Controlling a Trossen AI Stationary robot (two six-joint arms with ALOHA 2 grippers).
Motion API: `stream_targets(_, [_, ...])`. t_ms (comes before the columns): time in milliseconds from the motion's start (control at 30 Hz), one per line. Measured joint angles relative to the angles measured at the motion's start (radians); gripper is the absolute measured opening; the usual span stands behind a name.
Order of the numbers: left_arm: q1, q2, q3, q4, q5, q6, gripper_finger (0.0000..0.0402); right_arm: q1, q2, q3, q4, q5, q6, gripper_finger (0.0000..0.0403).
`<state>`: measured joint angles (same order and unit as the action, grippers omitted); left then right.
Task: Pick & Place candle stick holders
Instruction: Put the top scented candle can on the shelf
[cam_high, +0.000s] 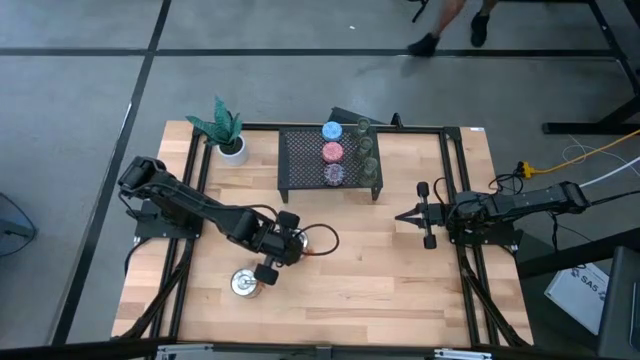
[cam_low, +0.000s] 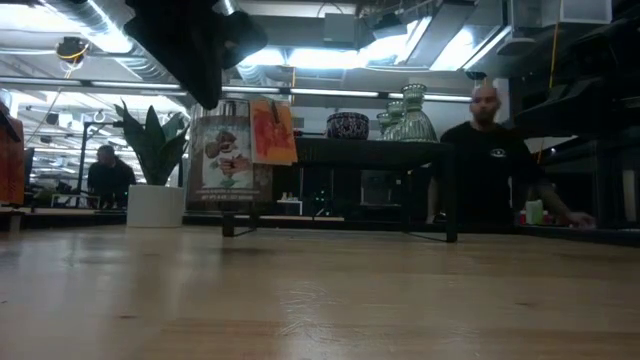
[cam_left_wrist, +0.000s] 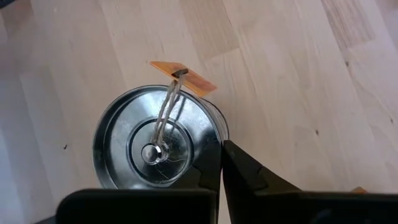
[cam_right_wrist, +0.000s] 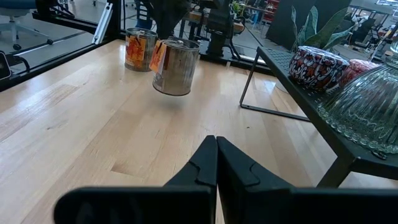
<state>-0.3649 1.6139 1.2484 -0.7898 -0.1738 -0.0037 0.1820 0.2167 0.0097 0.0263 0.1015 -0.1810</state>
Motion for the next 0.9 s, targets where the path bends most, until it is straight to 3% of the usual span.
stream_targets(500, [0.009,-0.148,0.002,-0.009,-0.024,0.002,0.0001,0.000,0.000,0.000,0.000,0.000,0.000,0.0003])
stream_targets(900, [0.098,-0.305,0.002,-0.024,-0.038,0.060,0.0001,0.000,0.000,0.000,0.000,0.000,0.000,0.0003])
